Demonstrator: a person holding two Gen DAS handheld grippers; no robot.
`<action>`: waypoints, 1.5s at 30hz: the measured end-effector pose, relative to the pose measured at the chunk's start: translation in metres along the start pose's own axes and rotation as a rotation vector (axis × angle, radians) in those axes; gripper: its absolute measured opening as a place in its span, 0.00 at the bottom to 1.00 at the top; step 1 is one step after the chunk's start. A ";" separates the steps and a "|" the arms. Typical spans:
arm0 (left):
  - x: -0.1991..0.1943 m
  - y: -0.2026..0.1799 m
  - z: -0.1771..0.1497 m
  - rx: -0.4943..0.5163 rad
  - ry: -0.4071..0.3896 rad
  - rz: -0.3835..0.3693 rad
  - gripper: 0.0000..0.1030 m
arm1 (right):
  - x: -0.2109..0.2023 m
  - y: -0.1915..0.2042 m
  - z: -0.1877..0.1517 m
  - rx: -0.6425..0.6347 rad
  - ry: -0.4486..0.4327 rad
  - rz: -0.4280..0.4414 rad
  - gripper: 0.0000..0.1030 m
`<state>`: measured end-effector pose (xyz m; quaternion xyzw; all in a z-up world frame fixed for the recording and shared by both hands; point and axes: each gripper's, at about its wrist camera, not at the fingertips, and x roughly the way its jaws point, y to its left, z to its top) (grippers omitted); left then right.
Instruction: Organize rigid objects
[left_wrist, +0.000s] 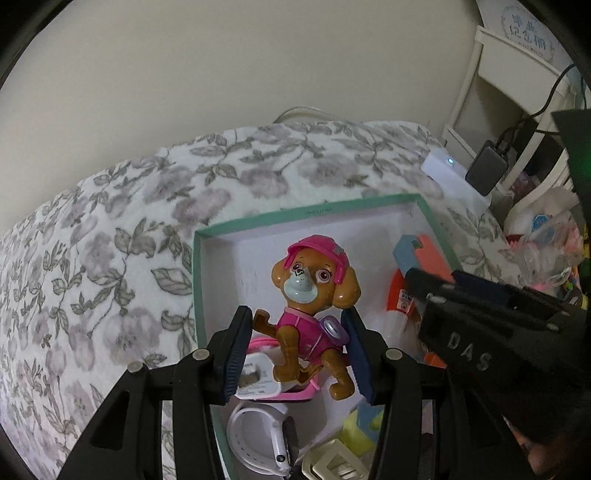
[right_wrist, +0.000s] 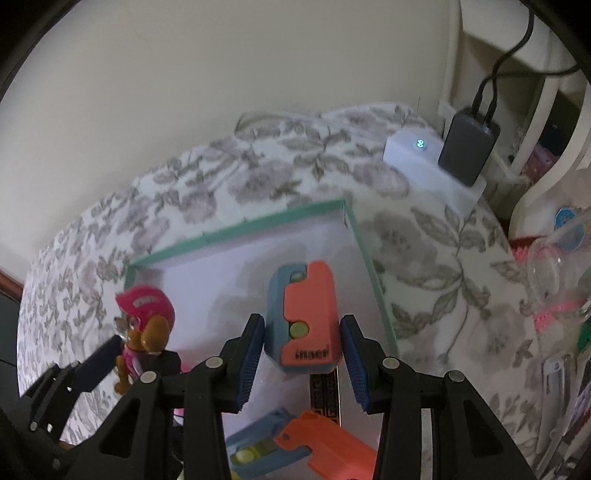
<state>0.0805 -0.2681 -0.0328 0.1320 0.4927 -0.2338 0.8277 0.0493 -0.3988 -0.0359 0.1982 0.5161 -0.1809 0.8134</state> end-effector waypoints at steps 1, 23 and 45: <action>0.001 -0.001 -0.001 0.002 0.006 0.002 0.50 | 0.002 -0.001 -0.001 0.003 0.008 0.003 0.44; -0.050 0.020 -0.018 -0.043 0.066 0.070 0.68 | -0.043 0.007 -0.026 0.004 0.010 -0.001 0.54; -0.104 0.109 -0.099 -0.288 0.018 0.237 0.99 | -0.092 0.046 -0.106 -0.108 -0.009 0.018 0.90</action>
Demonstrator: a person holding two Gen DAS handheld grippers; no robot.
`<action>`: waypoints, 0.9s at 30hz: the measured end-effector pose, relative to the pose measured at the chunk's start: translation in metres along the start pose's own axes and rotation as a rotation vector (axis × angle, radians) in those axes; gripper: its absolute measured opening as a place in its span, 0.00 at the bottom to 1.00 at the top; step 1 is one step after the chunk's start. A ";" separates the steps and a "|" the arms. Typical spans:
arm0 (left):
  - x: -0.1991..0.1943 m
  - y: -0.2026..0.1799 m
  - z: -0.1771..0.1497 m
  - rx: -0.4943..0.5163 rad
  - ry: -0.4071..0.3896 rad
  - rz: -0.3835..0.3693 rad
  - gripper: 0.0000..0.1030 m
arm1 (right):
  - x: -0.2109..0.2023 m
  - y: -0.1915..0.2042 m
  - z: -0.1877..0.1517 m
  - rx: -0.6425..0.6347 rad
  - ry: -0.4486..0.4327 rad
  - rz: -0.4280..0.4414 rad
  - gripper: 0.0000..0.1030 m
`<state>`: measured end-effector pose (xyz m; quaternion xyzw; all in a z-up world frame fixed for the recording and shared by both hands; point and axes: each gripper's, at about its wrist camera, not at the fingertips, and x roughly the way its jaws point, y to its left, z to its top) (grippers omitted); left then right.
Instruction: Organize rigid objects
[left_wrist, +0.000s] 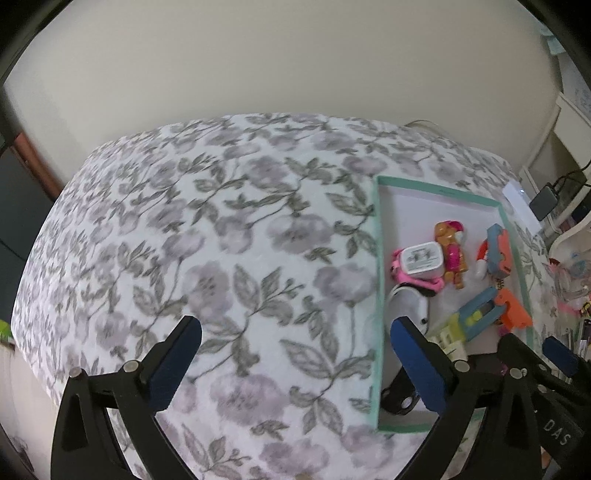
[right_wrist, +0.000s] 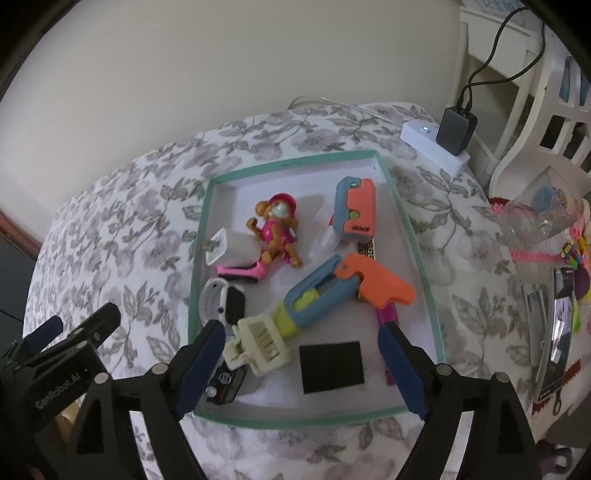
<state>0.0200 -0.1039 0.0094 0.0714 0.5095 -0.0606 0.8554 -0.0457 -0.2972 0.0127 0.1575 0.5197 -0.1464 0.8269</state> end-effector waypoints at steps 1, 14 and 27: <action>-0.001 0.003 -0.002 0.000 0.000 0.005 0.99 | -0.001 0.001 -0.003 0.001 -0.003 -0.001 0.98; -0.029 0.021 -0.023 0.012 -0.040 0.036 0.99 | -0.015 0.016 -0.033 -0.024 -0.020 0.005 1.00; -0.054 0.041 -0.039 -0.013 -0.064 0.041 0.99 | -0.042 0.033 -0.048 -0.056 -0.083 -0.001 1.00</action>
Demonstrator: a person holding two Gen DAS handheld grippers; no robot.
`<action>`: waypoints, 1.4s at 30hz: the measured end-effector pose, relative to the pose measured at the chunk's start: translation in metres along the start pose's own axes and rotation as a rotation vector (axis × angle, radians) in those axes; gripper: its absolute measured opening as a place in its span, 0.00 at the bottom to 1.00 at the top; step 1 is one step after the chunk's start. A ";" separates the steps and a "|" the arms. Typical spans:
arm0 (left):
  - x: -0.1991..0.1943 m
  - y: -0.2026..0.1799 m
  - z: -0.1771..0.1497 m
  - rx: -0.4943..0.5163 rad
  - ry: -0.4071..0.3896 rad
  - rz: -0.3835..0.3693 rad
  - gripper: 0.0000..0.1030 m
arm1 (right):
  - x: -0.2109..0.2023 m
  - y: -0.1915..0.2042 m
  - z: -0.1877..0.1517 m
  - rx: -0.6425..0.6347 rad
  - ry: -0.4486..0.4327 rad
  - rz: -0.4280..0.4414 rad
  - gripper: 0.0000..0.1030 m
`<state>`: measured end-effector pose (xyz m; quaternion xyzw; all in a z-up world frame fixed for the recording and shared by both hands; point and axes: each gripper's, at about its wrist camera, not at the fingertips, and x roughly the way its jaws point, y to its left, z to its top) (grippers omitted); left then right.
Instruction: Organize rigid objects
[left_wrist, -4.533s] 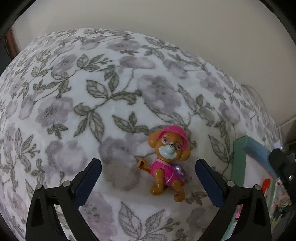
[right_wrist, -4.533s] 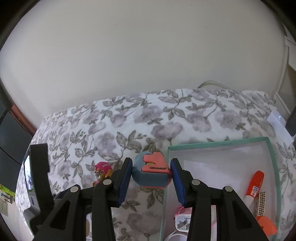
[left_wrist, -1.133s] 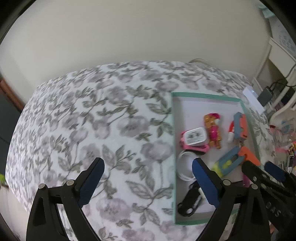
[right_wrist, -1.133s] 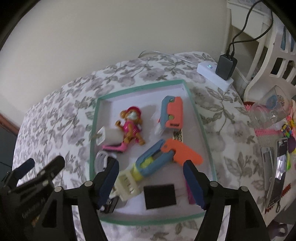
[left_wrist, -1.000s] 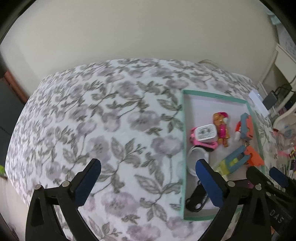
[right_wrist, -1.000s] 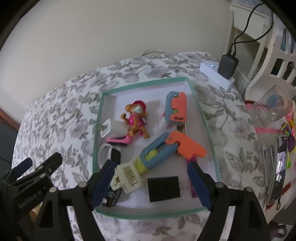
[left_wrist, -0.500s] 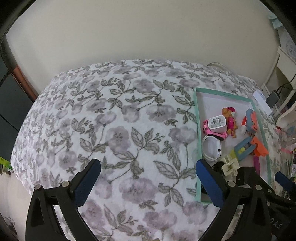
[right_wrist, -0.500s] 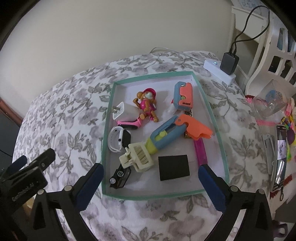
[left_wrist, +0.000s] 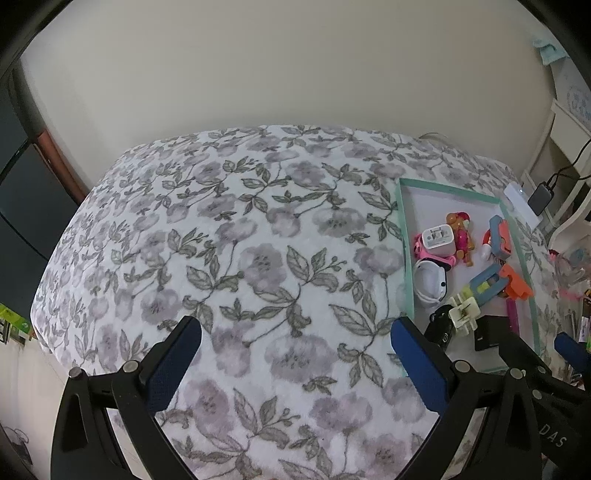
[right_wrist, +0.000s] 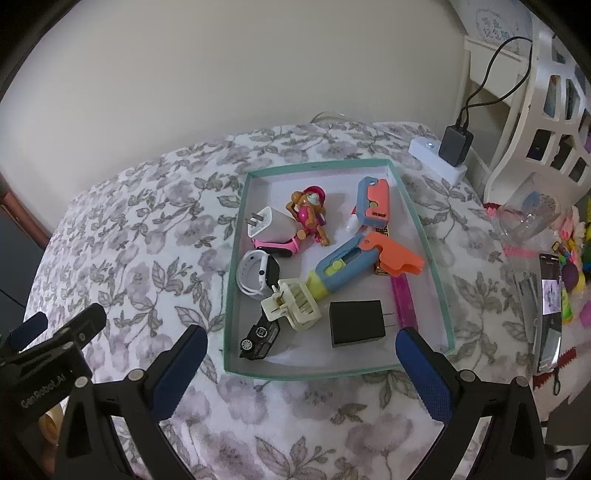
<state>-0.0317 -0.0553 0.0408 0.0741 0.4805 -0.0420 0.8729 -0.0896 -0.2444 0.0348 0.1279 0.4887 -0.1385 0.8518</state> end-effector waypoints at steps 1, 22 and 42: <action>-0.002 0.002 -0.001 -0.005 -0.004 0.001 0.99 | -0.002 0.001 -0.001 -0.002 -0.003 -0.004 1.00; -0.004 0.016 -0.017 -0.001 0.035 0.032 0.99 | -0.018 0.009 -0.010 -0.048 -0.037 -0.036 1.00; 0.001 0.018 -0.016 -0.017 0.052 0.046 0.99 | -0.014 0.008 -0.010 -0.065 -0.027 -0.039 1.00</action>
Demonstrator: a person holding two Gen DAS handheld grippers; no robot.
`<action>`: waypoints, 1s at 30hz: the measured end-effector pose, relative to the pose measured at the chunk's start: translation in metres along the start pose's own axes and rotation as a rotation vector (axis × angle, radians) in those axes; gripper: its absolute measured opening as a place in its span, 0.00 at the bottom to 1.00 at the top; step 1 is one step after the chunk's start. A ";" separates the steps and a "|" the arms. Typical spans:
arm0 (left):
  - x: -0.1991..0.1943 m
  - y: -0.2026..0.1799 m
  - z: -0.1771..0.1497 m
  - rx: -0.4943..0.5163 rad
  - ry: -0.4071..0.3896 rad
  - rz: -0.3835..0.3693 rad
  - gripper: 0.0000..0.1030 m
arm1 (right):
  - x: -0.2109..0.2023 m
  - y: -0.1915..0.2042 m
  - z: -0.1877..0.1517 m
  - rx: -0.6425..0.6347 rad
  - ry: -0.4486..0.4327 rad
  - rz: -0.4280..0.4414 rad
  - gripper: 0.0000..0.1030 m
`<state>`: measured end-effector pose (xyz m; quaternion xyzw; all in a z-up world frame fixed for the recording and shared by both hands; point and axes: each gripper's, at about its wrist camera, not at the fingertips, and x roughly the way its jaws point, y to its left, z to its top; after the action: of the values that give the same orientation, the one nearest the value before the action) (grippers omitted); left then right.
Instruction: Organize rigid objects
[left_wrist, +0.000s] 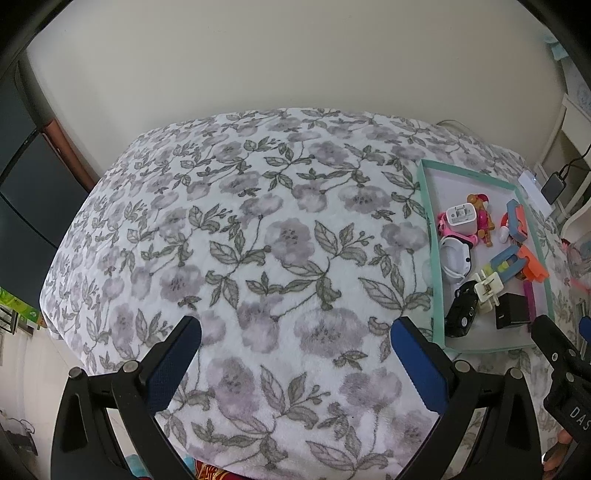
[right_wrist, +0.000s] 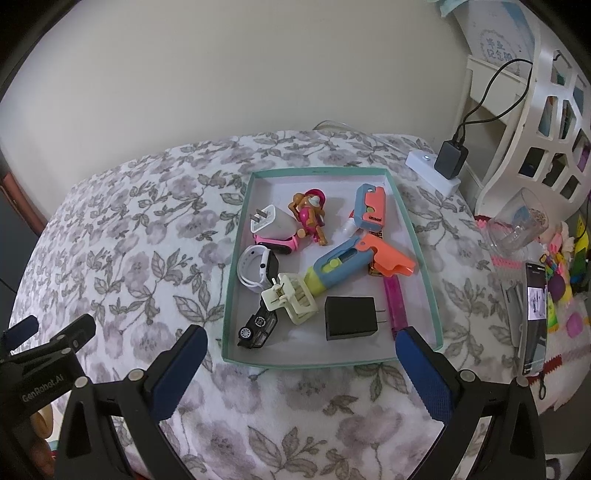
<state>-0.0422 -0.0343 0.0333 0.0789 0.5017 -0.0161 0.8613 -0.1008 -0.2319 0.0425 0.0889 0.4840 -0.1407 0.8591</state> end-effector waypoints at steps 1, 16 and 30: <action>0.000 0.000 0.000 -0.001 0.000 0.000 0.99 | 0.000 0.000 0.000 -0.001 -0.001 -0.001 1.00; 0.003 0.002 0.001 -0.026 0.012 0.010 0.99 | 0.002 0.000 0.000 -0.012 0.007 -0.003 1.00; 0.003 0.001 0.001 -0.025 0.015 0.009 0.99 | 0.004 0.002 -0.001 -0.024 0.019 -0.009 1.00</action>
<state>-0.0399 -0.0334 0.0317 0.0705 0.5081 -0.0055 0.8584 -0.0987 -0.2306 0.0386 0.0776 0.4940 -0.1381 0.8549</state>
